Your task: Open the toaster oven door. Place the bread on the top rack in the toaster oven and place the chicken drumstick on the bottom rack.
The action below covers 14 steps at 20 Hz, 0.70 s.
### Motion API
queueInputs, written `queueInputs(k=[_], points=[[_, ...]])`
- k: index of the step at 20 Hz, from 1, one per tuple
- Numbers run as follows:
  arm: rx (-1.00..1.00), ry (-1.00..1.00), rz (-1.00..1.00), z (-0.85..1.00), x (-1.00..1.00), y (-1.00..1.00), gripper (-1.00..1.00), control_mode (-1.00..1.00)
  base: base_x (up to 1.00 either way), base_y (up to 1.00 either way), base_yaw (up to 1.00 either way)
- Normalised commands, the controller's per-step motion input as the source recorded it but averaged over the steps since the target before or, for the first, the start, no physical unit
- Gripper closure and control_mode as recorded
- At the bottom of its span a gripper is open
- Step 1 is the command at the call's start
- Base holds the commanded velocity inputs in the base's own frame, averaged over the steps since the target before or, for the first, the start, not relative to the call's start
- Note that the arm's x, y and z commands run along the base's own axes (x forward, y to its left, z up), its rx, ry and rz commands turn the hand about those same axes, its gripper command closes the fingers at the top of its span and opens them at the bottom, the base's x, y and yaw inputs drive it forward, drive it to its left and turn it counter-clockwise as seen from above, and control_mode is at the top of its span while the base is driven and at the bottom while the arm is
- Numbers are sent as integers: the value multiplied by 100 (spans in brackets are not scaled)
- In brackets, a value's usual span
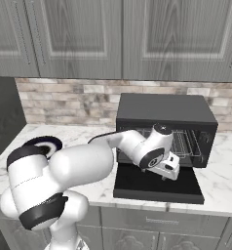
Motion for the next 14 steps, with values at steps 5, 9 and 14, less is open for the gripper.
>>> queueInputs(k=[5,9,14], points=[[0,0,-9,-20,14,3,-100,-100,0,0,0],[0,0,-13,-20,27,1,-100,-100,0,0,0],[0,0,-13,-9,35,0,-100,-100,0,0,0]])
